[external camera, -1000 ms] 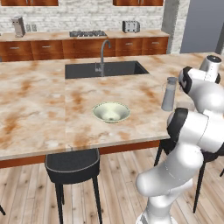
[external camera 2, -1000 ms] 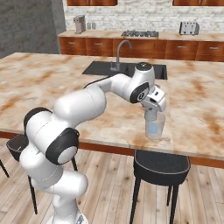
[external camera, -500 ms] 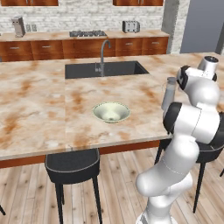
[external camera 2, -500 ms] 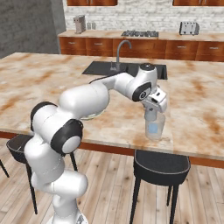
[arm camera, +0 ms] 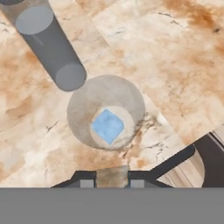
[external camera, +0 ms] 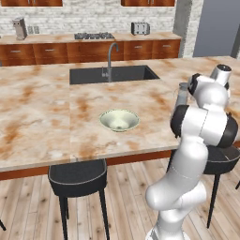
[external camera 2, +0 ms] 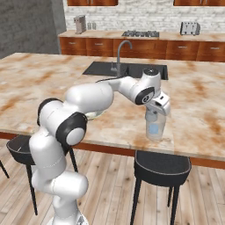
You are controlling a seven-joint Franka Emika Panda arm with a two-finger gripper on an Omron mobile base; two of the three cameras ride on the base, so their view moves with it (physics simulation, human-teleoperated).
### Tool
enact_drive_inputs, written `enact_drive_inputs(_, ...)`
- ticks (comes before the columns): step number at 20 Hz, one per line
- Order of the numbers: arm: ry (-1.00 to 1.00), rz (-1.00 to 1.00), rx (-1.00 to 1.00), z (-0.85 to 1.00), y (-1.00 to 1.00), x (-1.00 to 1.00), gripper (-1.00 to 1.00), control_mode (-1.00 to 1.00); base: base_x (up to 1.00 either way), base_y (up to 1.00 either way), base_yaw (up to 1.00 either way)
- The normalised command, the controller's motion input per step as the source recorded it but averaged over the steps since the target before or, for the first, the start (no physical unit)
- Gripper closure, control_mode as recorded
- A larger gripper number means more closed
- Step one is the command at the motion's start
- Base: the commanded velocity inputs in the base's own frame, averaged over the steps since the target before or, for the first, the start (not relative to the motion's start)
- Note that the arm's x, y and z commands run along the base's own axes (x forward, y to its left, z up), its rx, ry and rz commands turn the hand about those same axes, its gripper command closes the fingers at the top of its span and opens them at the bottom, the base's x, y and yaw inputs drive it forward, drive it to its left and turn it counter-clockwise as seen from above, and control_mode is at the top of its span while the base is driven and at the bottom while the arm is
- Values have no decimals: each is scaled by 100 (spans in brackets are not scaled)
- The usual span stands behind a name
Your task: There are two ice cubes in the ice bowl. Place both ice cubes in the glass cup.
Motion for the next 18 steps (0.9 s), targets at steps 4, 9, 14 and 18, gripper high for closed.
enact_drive_inputs(4, 0, 0, 0, -16, -17, 25, 100, -100, 0, 0, 0)
enact_drive_inputs(9, 0, 0, 0, -11, -9, 30, 100, -100, 0, 0, 0)
enact_drive_inputs(14, 0, 0, 0, -12, -6, 26, 100, -100, 0, 0, 0)
enact_drive_inputs(18, 0, 0, 0, -8, -4, 8, -100, -100, 0, 0, 0)
